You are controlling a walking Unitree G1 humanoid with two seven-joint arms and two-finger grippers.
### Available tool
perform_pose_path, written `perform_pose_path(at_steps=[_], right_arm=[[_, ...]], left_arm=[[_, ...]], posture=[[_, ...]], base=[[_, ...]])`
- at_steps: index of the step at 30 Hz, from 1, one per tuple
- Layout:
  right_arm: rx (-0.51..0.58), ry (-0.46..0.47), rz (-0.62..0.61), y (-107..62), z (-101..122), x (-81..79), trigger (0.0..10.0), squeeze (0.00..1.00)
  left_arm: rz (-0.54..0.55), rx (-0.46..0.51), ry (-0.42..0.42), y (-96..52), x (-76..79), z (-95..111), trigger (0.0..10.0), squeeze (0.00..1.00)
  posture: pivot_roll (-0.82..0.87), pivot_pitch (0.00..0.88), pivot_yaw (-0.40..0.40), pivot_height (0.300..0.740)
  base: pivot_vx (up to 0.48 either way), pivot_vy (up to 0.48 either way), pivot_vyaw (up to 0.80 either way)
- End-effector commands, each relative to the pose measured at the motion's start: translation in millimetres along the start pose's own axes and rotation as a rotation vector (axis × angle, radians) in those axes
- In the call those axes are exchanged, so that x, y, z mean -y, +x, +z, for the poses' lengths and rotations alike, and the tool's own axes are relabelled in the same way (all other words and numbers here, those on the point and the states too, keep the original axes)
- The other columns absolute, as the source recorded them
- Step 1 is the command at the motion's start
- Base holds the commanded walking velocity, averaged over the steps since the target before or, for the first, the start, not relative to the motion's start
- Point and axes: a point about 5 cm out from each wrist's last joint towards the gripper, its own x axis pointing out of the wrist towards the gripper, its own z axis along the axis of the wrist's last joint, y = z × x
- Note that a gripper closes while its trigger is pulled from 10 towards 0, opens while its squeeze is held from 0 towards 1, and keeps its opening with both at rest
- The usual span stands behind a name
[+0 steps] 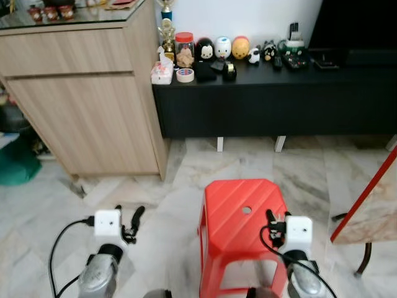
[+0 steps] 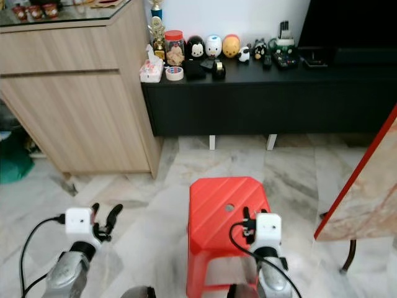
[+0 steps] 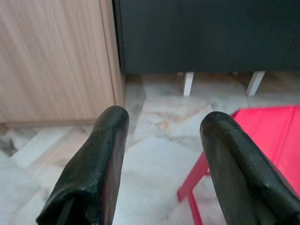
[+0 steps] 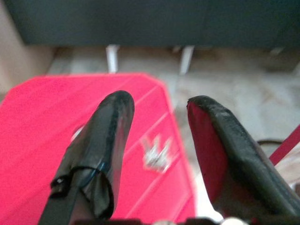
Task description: Hang keys on a hook
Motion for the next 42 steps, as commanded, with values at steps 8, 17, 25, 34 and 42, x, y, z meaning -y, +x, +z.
perform_pose_path(at_steps=[8, 17, 25, 34, 42], right_arm=[[0.003, 0.018, 0.031, 2.4, 3.3, -10.5, 10.0, 0.00], [-0.084, 0.009, 0.027, 6.0, -3.5, -7.7, 10.0, 0.00], [-0.091, 0.005, 0.032, 12.4, 0.1, -6.6, 10.0, 0.00], [-0.077, -0.008, 0.036, 10.9, 0.6, -7.2, 10.0, 0.00], [-0.073, 0.006, 0.024, 11.1, 1.0, -5.9, 10.0, 0.00]], left_arm=[[0.024, -0.003, 0.021, -3.6, -10.2, 0.1, 10.0, 0.00], [0.020, -0.005, 0.022, -3.0, -8.5, -0.3, 10.0, 0.00], [0.014, -0.004, 0.021, -2.7, -7.6, 0.4, 10.0, 0.00], [0.010, -0.004, 0.023, -2.4, -7.8, 0.5, 10.0, 0.00], [0.014, -0.004, 0.027, -2.7, -8.7, 0.3, 10.0, 0.00]], posture=[[0.01, 0.001, 0.005, 0.628], [0.01, 0.001, 0.006, 0.628], [0.01, 0.006, 0.008, 0.628], [0.01, 0.007, 0.011, 0.628], [0.01, 0.004, 0.009, 0.628]], base=[[0.264, 0.000, 0.00], [0.000, 0.000, 0.00], [0.000, 0.000, 0.00], [0.273, 0.000, 0.00], [0.276, 0.000, 0.00]])
